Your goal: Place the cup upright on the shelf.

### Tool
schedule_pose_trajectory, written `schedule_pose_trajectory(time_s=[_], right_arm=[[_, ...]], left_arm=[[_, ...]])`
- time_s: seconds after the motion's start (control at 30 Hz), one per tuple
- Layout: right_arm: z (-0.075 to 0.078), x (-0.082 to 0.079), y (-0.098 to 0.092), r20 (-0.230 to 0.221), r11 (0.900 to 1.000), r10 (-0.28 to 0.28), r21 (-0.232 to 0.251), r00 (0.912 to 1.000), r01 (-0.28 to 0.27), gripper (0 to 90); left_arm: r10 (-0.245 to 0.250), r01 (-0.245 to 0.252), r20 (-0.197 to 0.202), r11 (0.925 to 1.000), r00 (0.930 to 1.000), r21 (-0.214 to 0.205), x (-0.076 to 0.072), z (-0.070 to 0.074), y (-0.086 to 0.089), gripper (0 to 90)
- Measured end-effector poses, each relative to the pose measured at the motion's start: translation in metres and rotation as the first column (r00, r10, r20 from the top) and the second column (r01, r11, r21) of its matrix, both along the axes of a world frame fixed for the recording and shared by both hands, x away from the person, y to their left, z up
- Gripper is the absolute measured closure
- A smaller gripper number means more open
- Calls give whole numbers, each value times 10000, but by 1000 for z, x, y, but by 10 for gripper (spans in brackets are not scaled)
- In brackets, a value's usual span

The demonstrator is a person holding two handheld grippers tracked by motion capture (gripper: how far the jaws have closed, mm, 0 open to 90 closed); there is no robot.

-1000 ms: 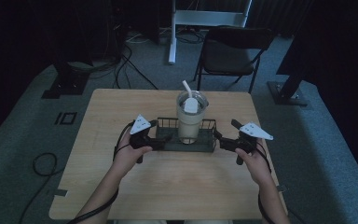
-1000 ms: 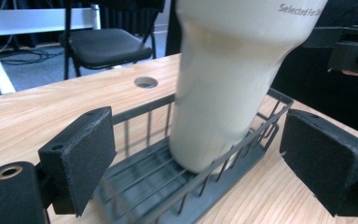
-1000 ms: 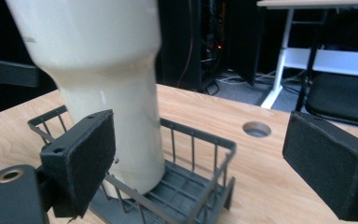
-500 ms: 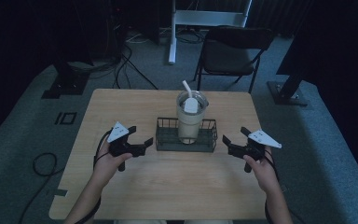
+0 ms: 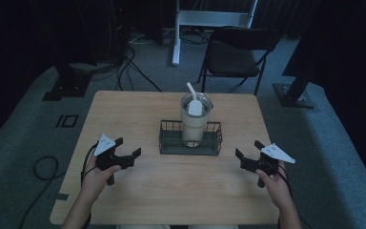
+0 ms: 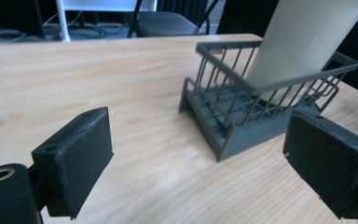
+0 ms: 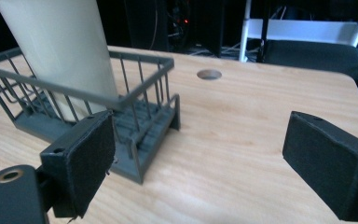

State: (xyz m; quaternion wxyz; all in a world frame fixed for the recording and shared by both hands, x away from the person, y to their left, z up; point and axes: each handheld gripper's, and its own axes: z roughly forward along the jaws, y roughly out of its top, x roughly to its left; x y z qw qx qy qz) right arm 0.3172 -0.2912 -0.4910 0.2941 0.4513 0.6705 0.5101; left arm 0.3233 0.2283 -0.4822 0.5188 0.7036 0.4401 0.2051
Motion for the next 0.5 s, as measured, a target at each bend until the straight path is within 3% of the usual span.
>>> schedule_pose_trajectory(time_s=[0.37,0.5], right_arm=[[-16,-12,-18,-647,9976,-675,-215,9956,662,93],[-22,-16,-23,-751,9959,-870,-307,9934,849,93]], left_arm=[[721,-720,-326,9974,9969,43,-20,-17,28,85],[1072,-1074,-568,9942,9926,-8,-29,-26,41,85]])
